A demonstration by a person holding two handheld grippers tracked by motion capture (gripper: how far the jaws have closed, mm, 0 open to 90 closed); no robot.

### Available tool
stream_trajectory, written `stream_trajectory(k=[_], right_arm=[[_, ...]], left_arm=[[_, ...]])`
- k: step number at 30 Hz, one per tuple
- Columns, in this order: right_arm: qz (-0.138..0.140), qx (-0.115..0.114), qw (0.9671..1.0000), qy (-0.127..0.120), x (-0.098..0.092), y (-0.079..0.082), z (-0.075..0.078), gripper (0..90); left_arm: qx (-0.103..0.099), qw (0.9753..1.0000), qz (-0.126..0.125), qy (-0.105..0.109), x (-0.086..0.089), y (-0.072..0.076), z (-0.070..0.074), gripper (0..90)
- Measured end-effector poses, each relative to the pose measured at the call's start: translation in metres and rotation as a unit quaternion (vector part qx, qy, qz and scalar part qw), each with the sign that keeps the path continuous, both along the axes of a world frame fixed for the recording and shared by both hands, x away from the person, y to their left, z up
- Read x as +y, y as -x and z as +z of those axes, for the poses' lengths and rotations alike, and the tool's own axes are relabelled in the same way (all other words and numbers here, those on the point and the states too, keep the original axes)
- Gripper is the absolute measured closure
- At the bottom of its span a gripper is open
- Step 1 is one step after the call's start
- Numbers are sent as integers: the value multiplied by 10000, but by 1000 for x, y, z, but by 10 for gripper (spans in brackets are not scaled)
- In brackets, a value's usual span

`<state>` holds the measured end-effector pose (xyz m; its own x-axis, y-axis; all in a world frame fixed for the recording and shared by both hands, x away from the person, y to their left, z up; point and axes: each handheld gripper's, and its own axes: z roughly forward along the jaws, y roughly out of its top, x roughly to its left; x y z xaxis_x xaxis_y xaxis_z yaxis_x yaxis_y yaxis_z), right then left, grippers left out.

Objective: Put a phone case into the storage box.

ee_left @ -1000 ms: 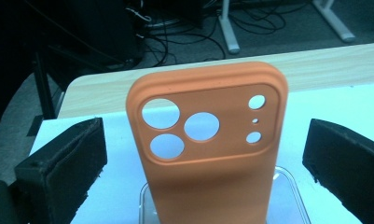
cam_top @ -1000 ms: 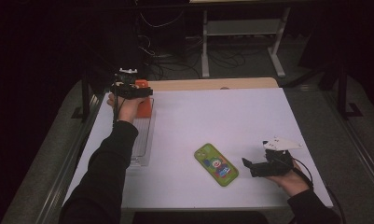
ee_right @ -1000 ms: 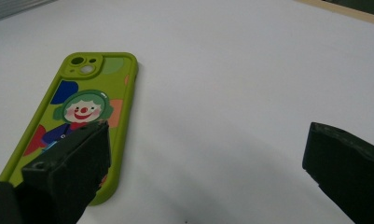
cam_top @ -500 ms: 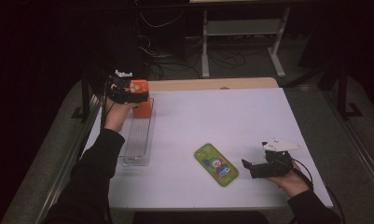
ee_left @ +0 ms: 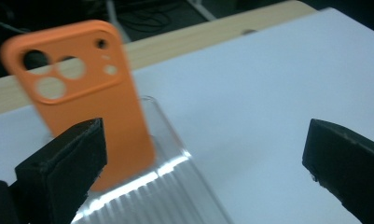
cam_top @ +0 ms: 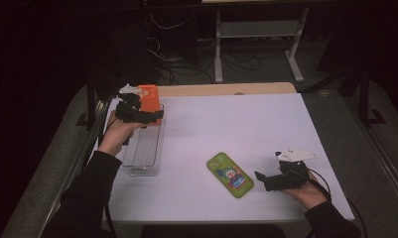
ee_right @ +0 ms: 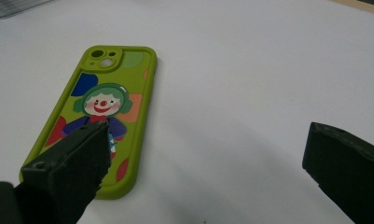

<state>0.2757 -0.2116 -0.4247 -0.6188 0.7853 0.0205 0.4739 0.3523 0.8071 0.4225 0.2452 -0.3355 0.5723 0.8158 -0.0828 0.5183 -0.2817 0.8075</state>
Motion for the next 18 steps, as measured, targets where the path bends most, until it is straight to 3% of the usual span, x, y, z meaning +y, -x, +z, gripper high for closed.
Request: stream_trajectory(k=[7,18], right_arm=[[-3,11,10000,8,-1,-1,0,1],[39,-20,10000,26,0,-3,0,1]], left_arm=[[11,9978,-665,83,-14,26,-6,0],[18,9920,-1235,247,-33,56,-18,0]])
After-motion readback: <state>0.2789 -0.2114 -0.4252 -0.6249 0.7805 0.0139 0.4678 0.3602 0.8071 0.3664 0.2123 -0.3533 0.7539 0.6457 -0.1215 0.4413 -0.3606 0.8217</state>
